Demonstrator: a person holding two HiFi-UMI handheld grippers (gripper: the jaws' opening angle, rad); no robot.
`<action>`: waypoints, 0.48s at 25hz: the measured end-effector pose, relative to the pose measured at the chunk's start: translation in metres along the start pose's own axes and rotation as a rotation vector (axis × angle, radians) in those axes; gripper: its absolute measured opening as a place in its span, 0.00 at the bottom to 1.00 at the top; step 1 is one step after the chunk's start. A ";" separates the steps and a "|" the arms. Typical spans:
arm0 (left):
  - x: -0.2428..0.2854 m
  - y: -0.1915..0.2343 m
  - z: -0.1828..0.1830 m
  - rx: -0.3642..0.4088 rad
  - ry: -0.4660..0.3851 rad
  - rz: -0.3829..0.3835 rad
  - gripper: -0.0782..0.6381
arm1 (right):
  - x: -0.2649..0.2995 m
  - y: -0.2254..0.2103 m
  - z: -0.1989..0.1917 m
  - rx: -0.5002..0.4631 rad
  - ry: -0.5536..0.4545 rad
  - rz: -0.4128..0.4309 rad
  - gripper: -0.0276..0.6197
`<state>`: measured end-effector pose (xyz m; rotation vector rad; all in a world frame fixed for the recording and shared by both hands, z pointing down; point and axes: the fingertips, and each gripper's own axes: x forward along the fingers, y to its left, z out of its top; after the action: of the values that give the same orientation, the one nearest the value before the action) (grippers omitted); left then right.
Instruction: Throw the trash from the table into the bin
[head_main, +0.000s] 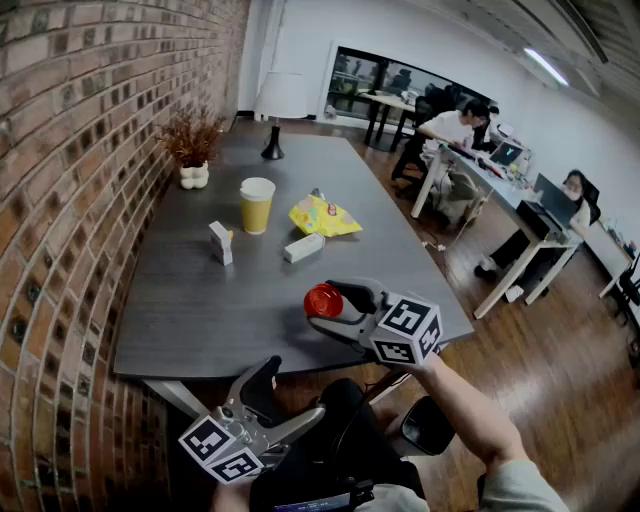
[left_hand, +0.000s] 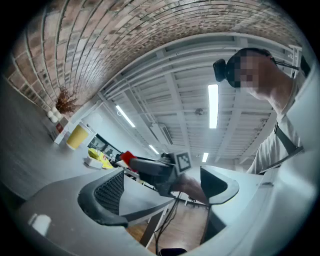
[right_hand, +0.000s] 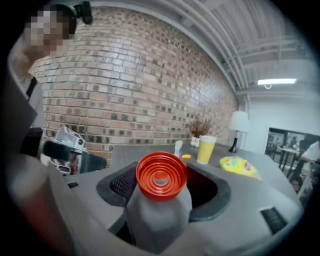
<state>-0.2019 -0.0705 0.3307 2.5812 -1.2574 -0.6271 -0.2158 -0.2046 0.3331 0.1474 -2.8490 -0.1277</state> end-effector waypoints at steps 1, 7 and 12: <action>0.009 -0.001 -0.004 0.007 -0.010 0.005 0.76 | -0.034 -0.008 0.000 -0.027 -0.035 -0.035 0.52; 0.054 -0.010 -0.024 -0.005 -0.009 -0.019 0.75 | -0.229 -0.082 -0.049 -0.053 -0.139 -0.422 0.52; 0.101 -0.044 -0.066 -0.056 0.060 -0.138 0.75 | -0.335 -0.144 -0.129 0.063 -0.030 -0.688 0.52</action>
<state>-0.0858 -0.1234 0.3449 2.6362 -1.0350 -0.5966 0.1537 -0.3191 0.3490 1.1352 -2.7008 -0.1772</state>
